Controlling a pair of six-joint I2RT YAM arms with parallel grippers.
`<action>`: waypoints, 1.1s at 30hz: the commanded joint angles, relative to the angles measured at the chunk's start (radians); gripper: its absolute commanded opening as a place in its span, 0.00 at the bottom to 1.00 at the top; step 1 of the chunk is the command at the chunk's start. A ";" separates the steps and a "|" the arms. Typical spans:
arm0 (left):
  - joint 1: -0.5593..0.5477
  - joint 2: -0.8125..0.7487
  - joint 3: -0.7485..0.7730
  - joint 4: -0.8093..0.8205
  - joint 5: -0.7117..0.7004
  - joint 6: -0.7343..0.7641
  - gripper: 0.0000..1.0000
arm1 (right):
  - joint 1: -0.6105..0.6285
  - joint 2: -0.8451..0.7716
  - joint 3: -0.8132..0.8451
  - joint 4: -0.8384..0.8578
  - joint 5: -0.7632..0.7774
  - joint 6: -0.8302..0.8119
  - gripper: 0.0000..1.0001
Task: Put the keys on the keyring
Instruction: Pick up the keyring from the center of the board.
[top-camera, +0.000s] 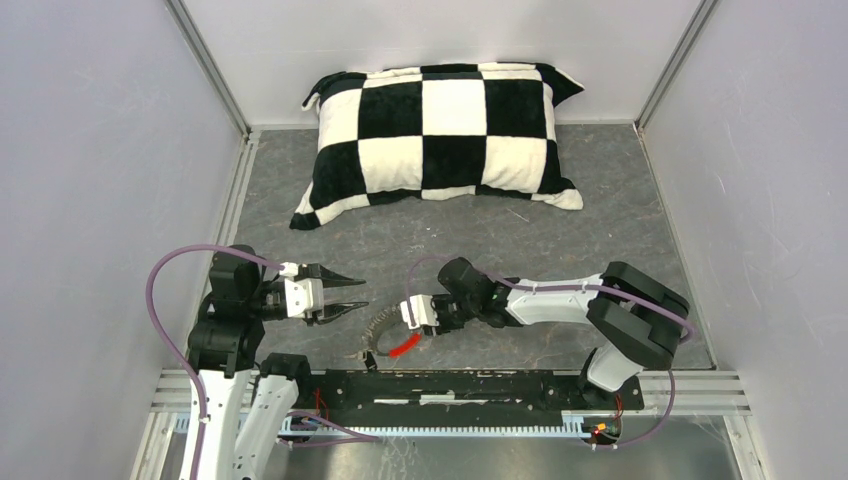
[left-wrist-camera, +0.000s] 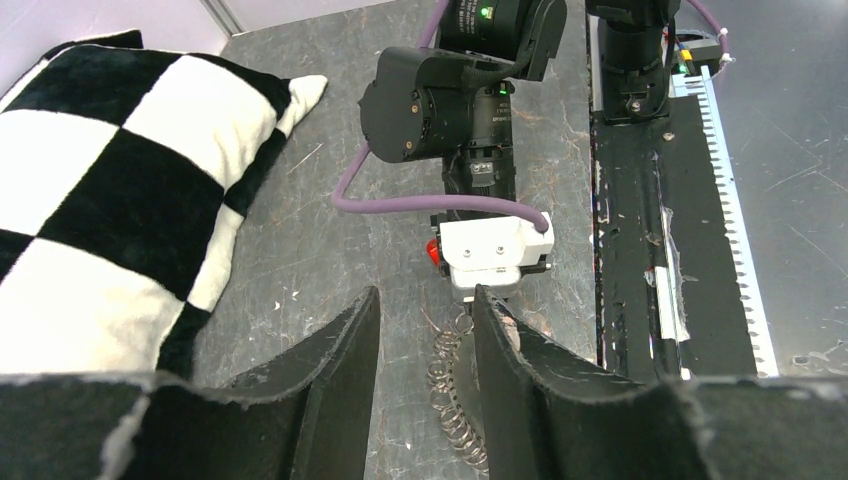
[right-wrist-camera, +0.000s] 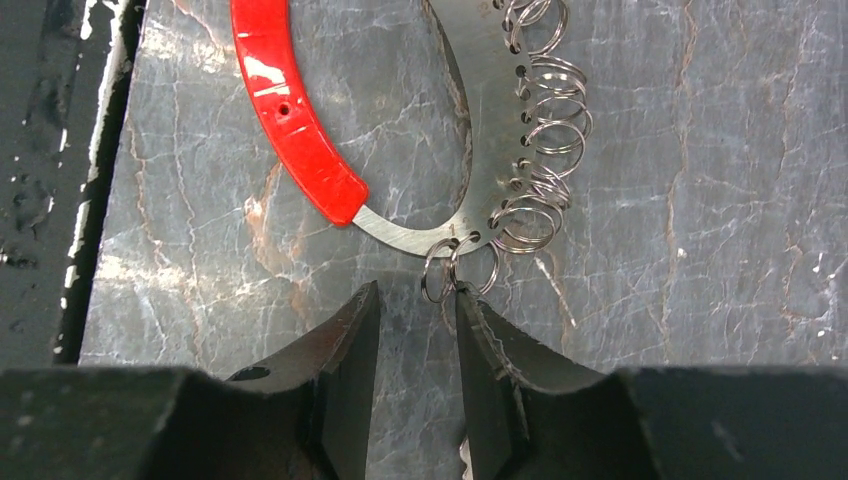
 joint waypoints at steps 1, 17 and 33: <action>0.004 0.010 0.005 0.008 -0.009 0.034 0.46 | -0.001 0.045 0.051 0.018 0.005 -0.044 0.39; 0.002 0.007 -0.003 0.009 -0.020 0.024 0.46 | -0.002 0.015 0.049 0.111 -0.010 0.004 0.00; -0.017 0.017 -0.171 -0.028 0.022 0.156 0.49 | -0.005 -0.198 0.102 0.057 -0.158 0.200 0.01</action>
